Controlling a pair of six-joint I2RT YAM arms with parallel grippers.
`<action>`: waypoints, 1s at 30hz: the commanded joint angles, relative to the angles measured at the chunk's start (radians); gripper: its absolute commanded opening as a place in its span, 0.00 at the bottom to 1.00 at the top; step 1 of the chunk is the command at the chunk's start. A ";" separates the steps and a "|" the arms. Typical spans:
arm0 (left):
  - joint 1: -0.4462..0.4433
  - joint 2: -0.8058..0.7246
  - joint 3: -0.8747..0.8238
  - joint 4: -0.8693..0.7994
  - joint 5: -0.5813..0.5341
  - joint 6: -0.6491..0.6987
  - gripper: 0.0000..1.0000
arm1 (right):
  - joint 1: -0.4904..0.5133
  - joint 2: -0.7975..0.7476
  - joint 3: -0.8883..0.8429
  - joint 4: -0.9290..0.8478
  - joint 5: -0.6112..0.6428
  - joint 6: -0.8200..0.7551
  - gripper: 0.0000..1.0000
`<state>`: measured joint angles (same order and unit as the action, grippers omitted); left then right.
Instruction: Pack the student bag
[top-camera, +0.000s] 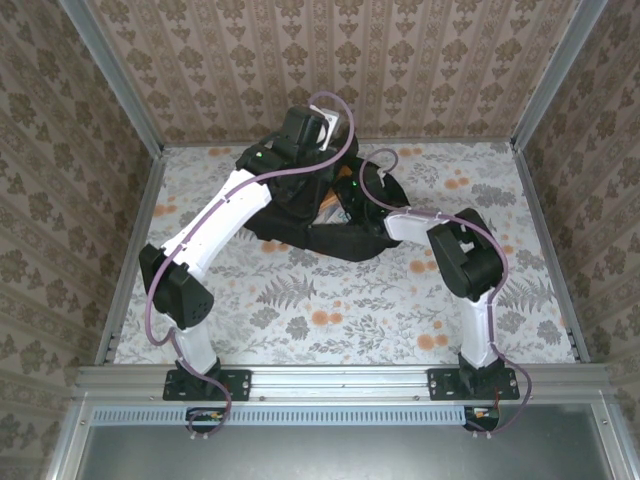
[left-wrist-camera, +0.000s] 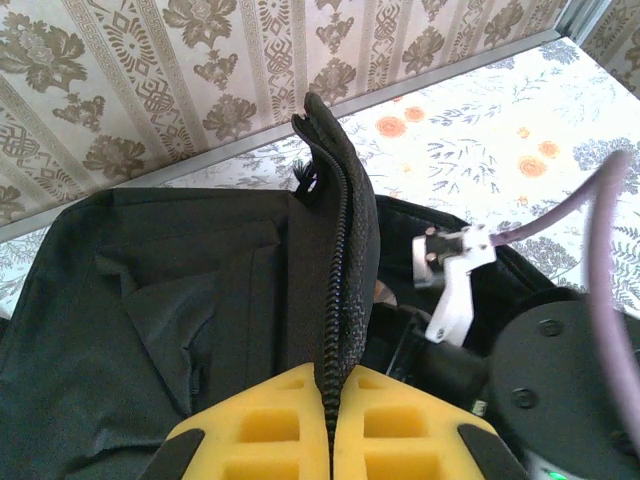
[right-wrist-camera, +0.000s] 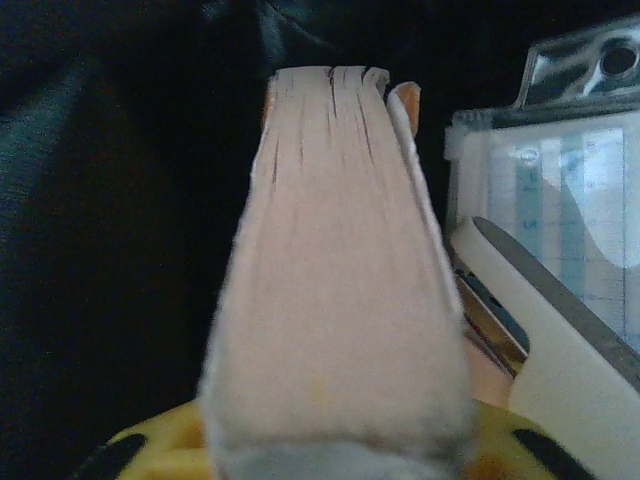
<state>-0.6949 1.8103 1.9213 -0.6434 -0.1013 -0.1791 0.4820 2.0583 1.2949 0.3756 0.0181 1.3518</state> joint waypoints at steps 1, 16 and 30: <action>0.021 -0.050 0.006 0.043 0.004 0.003 0.00 | 0.007 -0.027 0.018 0.036 -0.012 -0.037 0.50; 0.008 -0.014 -0.082 0.080 0.141 -0.048 0.03 | -0.130 -0.536 -0.160 -0.500 0.110 -0.485 0.74; 0.051 -0.201 -0.321 0.118 0.236 -0.241 0.60 | -0.278 -0.723 -0.206 -0.636 0.089 -0.690 0.73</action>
<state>-0.6964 1.7458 1.6615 -0.5518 0.1360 -0.3428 0.1978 1.3491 1.0481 -0.2073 0.1455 0.7734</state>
